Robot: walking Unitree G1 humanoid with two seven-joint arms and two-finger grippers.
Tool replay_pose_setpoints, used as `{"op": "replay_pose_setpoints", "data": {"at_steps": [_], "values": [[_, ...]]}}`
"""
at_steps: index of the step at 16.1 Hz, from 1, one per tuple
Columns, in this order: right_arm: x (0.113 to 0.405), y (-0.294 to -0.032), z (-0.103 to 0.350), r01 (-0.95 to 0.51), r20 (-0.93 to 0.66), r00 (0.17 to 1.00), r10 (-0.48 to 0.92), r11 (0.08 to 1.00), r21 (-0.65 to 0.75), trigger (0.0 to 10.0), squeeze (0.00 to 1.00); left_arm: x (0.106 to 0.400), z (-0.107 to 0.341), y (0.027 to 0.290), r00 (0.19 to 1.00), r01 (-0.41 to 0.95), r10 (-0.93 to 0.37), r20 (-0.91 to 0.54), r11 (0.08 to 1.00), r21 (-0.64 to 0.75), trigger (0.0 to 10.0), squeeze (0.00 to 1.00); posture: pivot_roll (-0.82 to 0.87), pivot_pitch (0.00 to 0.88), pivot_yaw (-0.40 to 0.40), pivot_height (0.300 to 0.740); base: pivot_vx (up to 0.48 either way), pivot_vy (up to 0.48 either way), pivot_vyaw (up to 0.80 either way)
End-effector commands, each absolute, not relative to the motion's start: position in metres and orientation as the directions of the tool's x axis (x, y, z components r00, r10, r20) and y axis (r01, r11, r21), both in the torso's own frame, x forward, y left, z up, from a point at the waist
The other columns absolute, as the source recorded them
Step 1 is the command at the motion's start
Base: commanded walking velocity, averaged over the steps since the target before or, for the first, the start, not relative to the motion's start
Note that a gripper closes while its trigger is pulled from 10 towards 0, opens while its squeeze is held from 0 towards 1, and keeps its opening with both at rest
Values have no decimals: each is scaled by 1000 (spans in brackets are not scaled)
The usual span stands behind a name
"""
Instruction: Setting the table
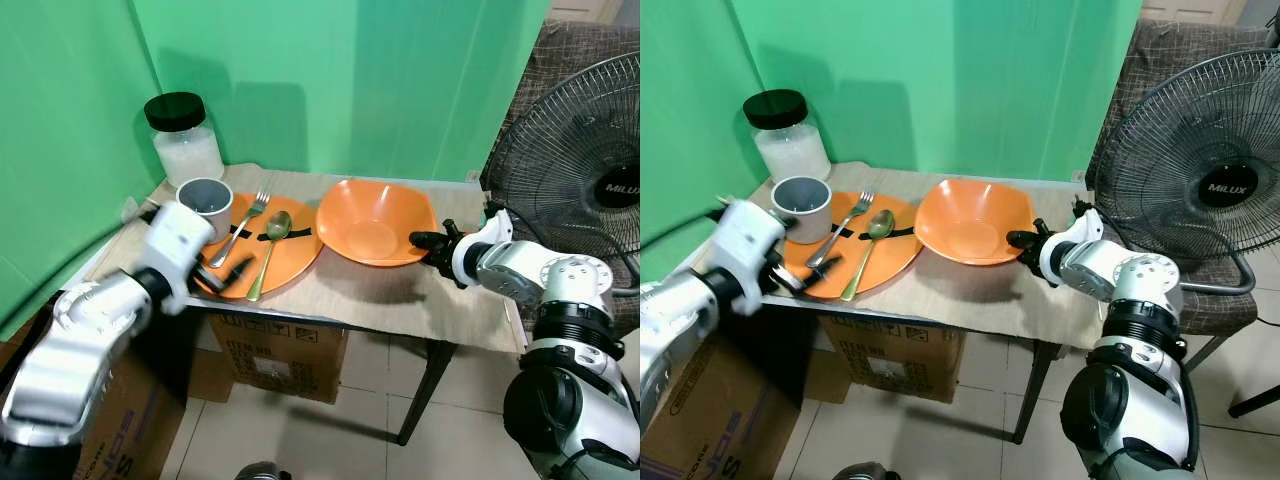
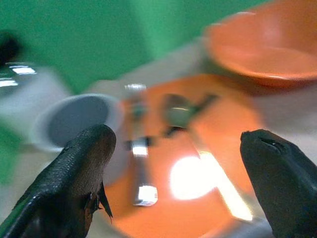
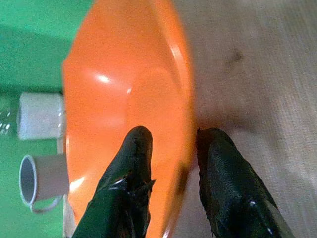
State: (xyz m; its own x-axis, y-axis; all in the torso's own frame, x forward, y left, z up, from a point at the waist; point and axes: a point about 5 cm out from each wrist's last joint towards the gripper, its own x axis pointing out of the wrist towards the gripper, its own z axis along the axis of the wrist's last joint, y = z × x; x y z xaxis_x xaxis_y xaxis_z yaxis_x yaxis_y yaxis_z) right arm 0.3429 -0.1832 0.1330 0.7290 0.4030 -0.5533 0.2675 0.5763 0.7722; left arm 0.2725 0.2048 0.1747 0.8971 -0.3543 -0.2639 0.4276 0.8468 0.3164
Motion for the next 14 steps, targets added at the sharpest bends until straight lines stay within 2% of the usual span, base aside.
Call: {"op": "replay_pose_setpoints", "data": {"at_steps": [1, 3, 4, 6, 9, 10, 11, 12, 13, 14], "values": [[338, -185, 148, 166, -502, 745, 440, 606, 778, 10000, 1000, 281, 183, 228, 953, 285, -223, -206, 887, 362, 10000, 1000, 86, 0, 26, 740, 0, 0, 0], [323, -191, 156, 26, -405, 764, 503, 603, 797, 10000, 1000, 289, 188, 252, 984, 163, -120, -133, 908, 387, 10000, 1000, 87, 0, 28, 740, 0, 0, 0], [314, -193, 157, -29, -379, 762, 525, 613, 790, 10000, 1000, 291, 187, 260, 988, 145, -112, -105, 907, 396, 10000, 1000, 84, 0, 27, 740, 0, 0, 0], [305, -197, 159, -82, -348, 771, 533, 626, 776, 10000, 1000, 295, 185, 267, 988, 148, -122, -92, 911, 385, 10000, 1000, 82, 0, 26, 740, 0, 0, 0], [292, -200, 172, -238, -246, 817, 521, 695, 678, 10000, 1000, 307, 173, 280, 981, 193, -165, -106, 904, 381, 10000, 1000, 67, 0, 33, 740, 0, 0, 0], [287, -197, 181, -321, -181, 834, 520, 726, 608, 10000, 1000, 310, 168, 287, 981, 191, -162, -110, 914, 359, 10000, 894, 61, 0, 38, 740, 0, 0, 0], [283, -194, 189, -384, -119, 839, 532, 732, 563, 10000, 1000, 312, 166, 294, 983, 179, -150, -110, 922, 343, 10000, 698, 57, 0, 43, 740, 0, 0, 0], [279, -190, 197, -444, -64, 840, 538, 751, 488, 10000, 902, 314, 163, 300, 983, 175, -145, -112, 926, 334, 10000, 0, 52, 0, 40, 740, 0, 0, 0], [271, -177, 204, -543, -4, 805, 593, 739, 400, 10000, 0, 316, 158, 305, 975, 210, -180, -128, 932, 295, 10000, 0, 52, 0, 34, 740, 0, 0, 0], [269, -171, 205, -577, 14, 787, 616, 729, 368, 10000, 0, 316, 155, 305, 967, 242, -208, -147, 930, 278, 10000, 0, 47, 0, 25, 740, 0, 0, 0]]}}
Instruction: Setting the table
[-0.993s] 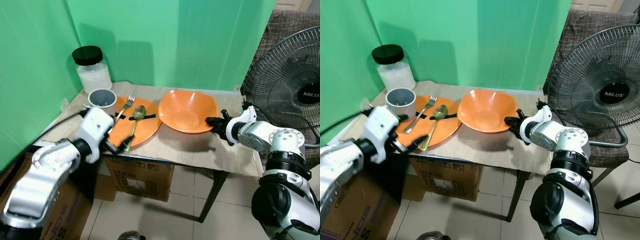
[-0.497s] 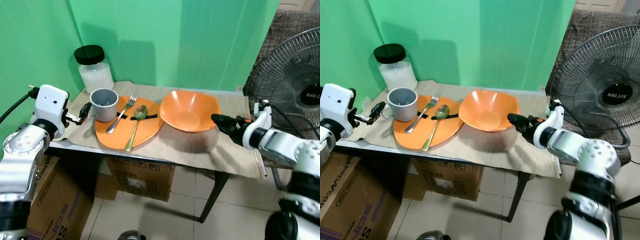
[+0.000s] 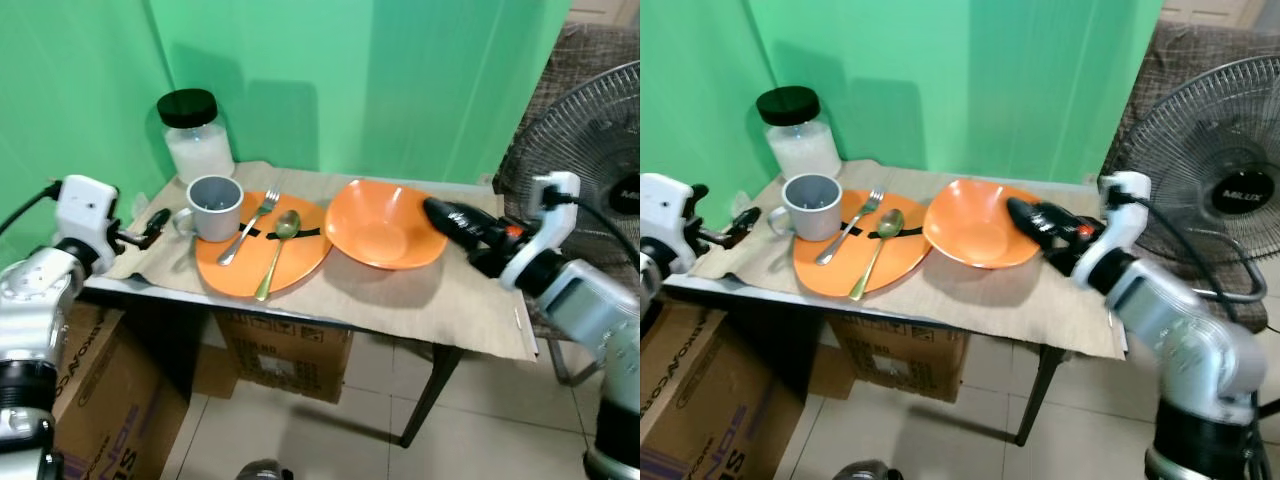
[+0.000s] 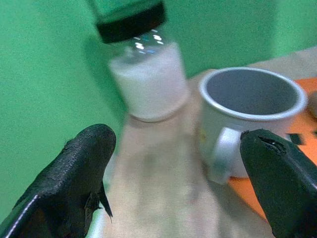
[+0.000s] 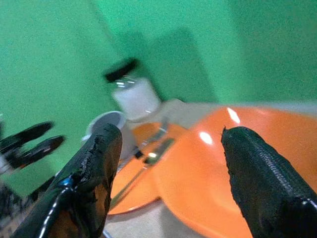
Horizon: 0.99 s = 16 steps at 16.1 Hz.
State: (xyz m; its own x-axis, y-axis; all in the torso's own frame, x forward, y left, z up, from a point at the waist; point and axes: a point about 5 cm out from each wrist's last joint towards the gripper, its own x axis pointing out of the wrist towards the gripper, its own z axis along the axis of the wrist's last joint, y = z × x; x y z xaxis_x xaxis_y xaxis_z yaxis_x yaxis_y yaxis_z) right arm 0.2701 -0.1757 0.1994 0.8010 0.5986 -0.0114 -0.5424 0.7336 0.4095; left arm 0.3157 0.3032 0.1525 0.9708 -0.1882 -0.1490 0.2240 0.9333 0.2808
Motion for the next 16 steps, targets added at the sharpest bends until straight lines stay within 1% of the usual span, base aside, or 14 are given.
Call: {"op": "replay_pose_setpoints", "data": {"at_steps": [1, 3, 4, 5, 7, 8, 11, 12, 13, 16], "values": [[266, -164, 205, -610, 15, 763, 646, 713, 345, 10000, 0, 318, 152, 304, 958, 272, -235, -165, 927, 259, 10000, 0, 44, 0, 20, 740, 0, 0, 0], [264, -160, 205, -631, 16, 748, 663, 704, 326, 10000, 0, 319, 150, 303, 952, 291, -253, -174, 924, 250, 10000, 0, 41, 0, 18, 740, 0, 0, 0], [260, -154, 205, -662, 24, 728, 686, 692, 287, 10000, 0, 321, 146, 303, 942, 318, -277, -190, 916, 244, 10000, 0, 33, 0, 14, 740, 0, 0, 0], [253, -144, 197, -718, 12, 682, 731, 667, 201, 10000, 0, 323, 135, 300, 910, 386, -327, -255, 894, 227, 10000, 0, 19, 0, 5, 740, 0, 0, 0], [246, -137, 188, -766, -24, 630, 776, 626, 147, 10000, 0, 324, 125, 301, 887, 412, -336, -316, 885, 217, 10000, 0, 9, 9, 9, 740, 0, 0, 0], [245, -136, 187, -772, -29, 623, 782, 620, 139, 10000, 0, 324, 123, 301, 885, 414, -336, -322, 885, 213, 10000, 0, 9, 9, 9, 740, 0, 0, 0], [235, -132, 178, -797, -50, 592, 805, 593, 112, 10000, 0, 329, 120, 290, 846, 486, -405, -345, 854, 188, 10000, 0, -7, 25, 22, 740, 0, 0, 0], [234, -132, 177, -799, -54, 590, 806, 592, 108, 10000, 0, 330, 120, 289, 844, 490, -409, -347, 851, 190, 8510, 0, -8, 26, 23, 740, 0, 0, 0], [232, -132, 176, -805, -52, 583, 811, 585, 102, 10000, 0, 332, 121, 288, 843, 493, -408, -350, 847, 198, 3373, 0, -14, 28, 27, 740, 0, 0, 0], [225, -132, 172, -821, -52, 561, 826, 564, 91, 10000, 0, 337, 127, 290, 852, 480, -391, -348, 847, 226, 2902, 0, -19, 31, 32, 740, 0, 0, 0]]}}
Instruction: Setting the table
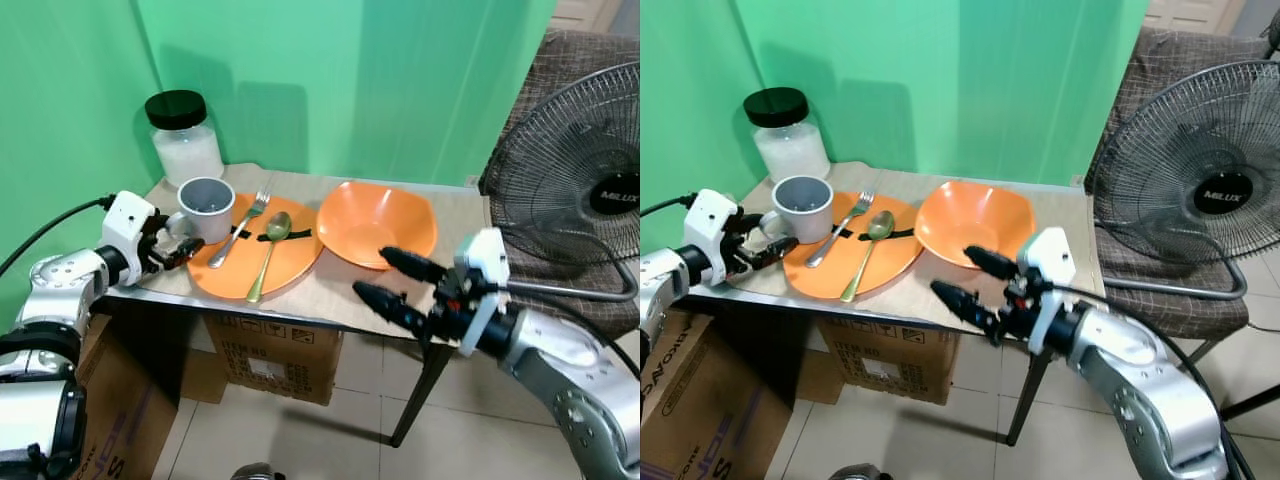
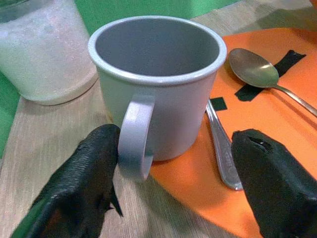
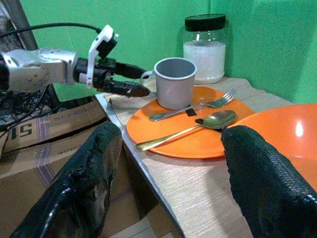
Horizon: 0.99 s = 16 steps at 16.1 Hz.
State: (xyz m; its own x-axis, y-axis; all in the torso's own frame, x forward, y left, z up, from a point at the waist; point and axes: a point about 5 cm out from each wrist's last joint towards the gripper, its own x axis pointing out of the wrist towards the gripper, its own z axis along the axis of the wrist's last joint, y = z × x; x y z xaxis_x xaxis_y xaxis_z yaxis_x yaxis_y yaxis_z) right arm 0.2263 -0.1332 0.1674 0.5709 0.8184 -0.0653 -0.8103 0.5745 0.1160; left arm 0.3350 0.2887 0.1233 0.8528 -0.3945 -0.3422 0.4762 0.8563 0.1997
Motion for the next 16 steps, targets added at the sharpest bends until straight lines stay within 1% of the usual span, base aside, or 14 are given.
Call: {"op": "replay_pose_setpoints", "data": {"at_steps": [1, 2, 7, 9, 10, 12, 16], "values": [[224, -132, 172, -824, -52, 558, 828, 560, 87, 10000, 0, 337, 129, 290, 852, 483, -393, -346, 846, 227, 1725, 0, -19, 32, 32, 740, 0, 0, 0], [224, -131, 171, -827, -55, 553, 831, 556, 82, 10000, 0, 338, 129, 289, 847, 492, -403, -346, 841, 225, 0, 0, -18, 31, 32, 740, 0, 0, 0], [222, -128, 168, -850, -67, 519, 852, 523, 66, 10000, 0, 335, 124, 289, 838, 506, -415, -356, 834, 220, 0, 0, -14, 25, 26, 740, 0, 0, 0], [219, -127, 167, -872, -78, 480, 874, 485, 69, 10000, 0, 334, 124, 291, 839, 504, -413, -355, 835, 219, 0, 0, -8, 22, 22, 740, 0, 0, 0], [217, -126, 165, -890, -88, 444, 892, 450, 71, 10000, 0, 333, 125, 293, 839, 504, -412, -355, 835, 221, 0, 0, -4, 19, 18, 740, 0, 0, 0], [215, -126, 163, -904, -100, 413, 905, 420, 75, 10000, 0, 333, 125, 294, 842, 500, -407, -355, 836, 227, 0, 0, -2, 18, 18, 740, 0, 0, 0], [214, -126, 162, -913, -109, 392, 913, 401, 75, 10000, 0, 334, 127, 293, 839, 504, -407, -361, 831, 236, 0, 0, 1, 14, 26, 740, 0, 0, 0]]}}
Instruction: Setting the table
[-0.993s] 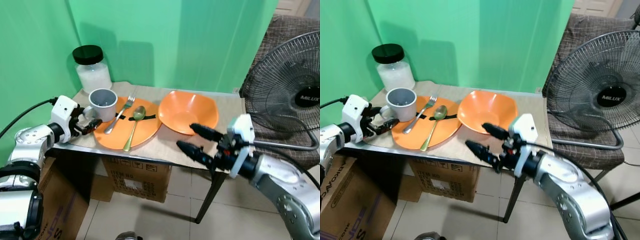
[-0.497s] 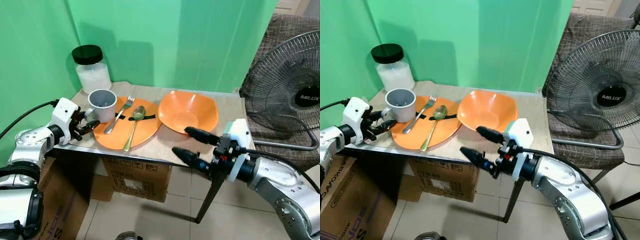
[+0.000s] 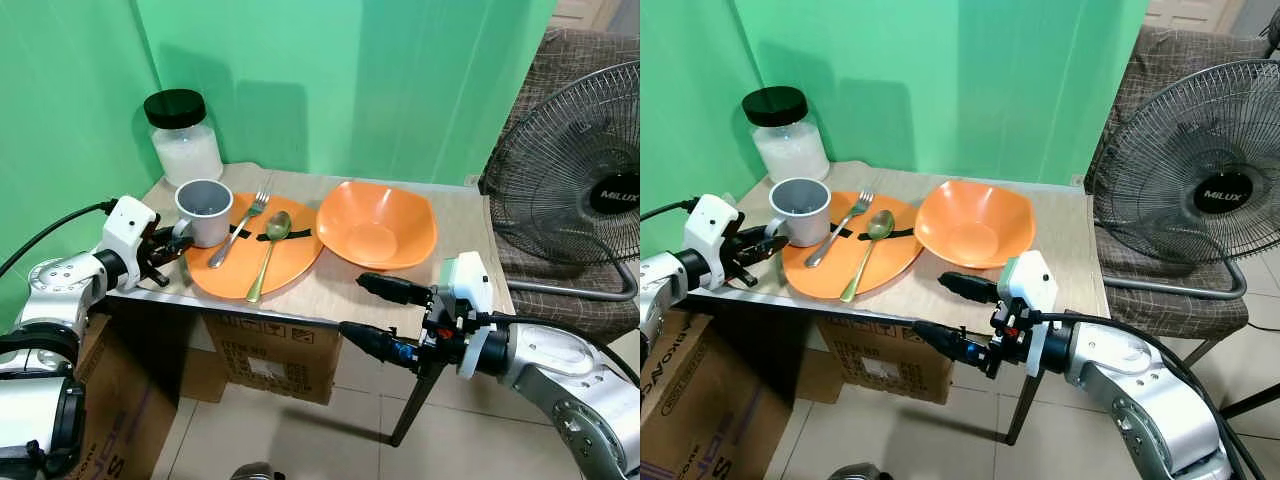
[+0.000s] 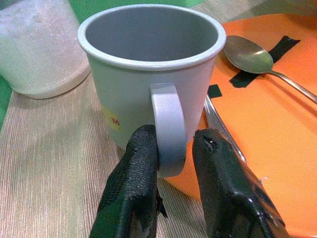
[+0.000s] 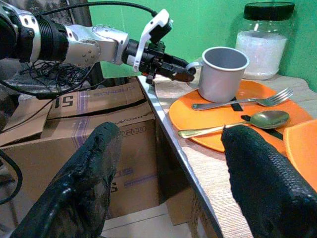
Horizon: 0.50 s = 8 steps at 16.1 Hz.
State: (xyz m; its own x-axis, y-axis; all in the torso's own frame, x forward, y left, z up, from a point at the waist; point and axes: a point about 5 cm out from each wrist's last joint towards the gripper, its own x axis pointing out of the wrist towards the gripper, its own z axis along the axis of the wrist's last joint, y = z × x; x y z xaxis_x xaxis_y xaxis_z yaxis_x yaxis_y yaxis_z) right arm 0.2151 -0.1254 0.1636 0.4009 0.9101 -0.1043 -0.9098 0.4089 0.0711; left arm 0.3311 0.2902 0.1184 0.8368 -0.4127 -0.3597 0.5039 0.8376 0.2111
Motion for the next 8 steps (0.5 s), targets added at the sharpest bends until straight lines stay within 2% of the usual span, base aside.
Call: {"op": "replay_pose_setpoints", "data": {"at_steps": [1, 8], "values": [[214, -126, 162, -913, -108, 392, 914, 400, 75, 10000, 0, 334, 127, 293, 839, 504, -407, -361, 831, 236, 0, 0, 1, 14, 27, 740, 0, 0, 0], [216, -124, 160, -916, -110, 389, 915, 397, 63, 10000, 0, 336, 127, 290, 833, 518, -411, -370, 815, 260, 0, 0, 11, 2, 26, 740, 0, 0, 0]]}}
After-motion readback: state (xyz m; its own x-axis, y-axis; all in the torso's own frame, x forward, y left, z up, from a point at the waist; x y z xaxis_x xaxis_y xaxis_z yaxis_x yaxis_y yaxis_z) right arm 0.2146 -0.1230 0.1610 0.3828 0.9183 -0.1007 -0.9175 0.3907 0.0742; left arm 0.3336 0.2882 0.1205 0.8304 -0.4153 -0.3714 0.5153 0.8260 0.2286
